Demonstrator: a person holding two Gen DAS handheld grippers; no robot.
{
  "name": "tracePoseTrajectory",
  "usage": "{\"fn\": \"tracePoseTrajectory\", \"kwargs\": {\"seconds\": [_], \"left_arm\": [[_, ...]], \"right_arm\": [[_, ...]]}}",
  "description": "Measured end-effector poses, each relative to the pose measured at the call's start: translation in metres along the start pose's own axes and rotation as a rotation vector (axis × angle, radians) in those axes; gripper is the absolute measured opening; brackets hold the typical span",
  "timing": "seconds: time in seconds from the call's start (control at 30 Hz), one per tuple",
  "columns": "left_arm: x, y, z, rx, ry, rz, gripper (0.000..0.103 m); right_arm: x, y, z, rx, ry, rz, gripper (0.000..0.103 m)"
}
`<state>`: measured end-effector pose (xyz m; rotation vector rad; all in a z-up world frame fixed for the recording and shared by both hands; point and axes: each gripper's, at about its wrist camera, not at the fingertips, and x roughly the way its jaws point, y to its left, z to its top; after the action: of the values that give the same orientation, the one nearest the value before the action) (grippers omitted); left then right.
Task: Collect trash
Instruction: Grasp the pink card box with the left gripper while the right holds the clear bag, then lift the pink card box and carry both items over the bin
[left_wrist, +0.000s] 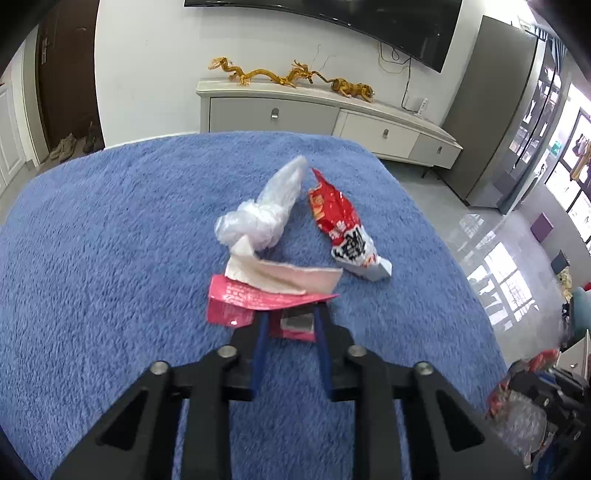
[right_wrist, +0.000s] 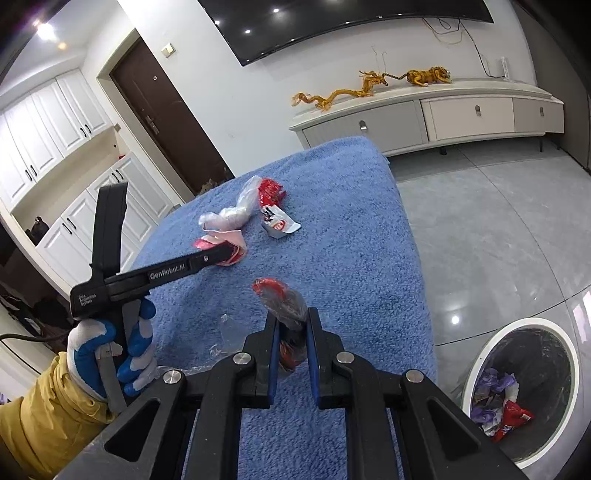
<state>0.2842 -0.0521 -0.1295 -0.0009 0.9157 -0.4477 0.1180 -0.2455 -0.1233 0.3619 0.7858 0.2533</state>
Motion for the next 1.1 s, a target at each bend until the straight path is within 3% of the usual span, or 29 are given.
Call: {"fn": "tracePoseTrajectory", "kwargs": {"seconds": [0.17, 0.33, 0.37, 0.4, 0.47, 0.73, 0.97, 1.1], "left_arm": [[-0.030, -0.002, -0.016, 0.030, -0.027, -0.027, 0.012], [-0.054, 0.000, -0.022, 0.024, -0.036, -0.059, 0.014], [-0.056, 0.001, -0.022, 0.016, -0.034, -0.062, 0.021], [-0.058, 0.002, -0.021, 0.004, -0.032, -0.066, 0.047], [-0.063, 0.003, -0.018, -0.018, -0.068, -0.055, 0.082], [-0.036, -0.012, 0.003, 0.049, -0.086, 0.014, 0.083], [0.018, -0.010, 0.015, 0.055, -0.036, 0.078, 0.083], [0.031, -0.005, 0.019, 0.029, -0.002, 0.076, 0.082]], "right_arm": [[-0.015, 0.014, -0.002, -0.018, -0.021, 0.007, 0.013], [-0.030, 0.021, -0.007, -0.023, -0.041, 0.013, 0.013], [-0.031, 0.021, -0.007, -0.022, -0.044, 0.014, 0.013], [-0.032, 0.021, -0.008, -0.019, -0.045, 0.015, 0.013], [-0.033, 0.019, -0.009, -0.012, -0.045, 0.016, 0.013], [-0.023, -0.003, -0.009, 0.033, -0.034, 0.011, 0.013], [-0.011, -0.022, -0.010, 0.070, -0.012, 0.002, 0.013], [-0.008, -0.023, -0.009, 0.070, -0.004, 0.003, 0.013]]}}
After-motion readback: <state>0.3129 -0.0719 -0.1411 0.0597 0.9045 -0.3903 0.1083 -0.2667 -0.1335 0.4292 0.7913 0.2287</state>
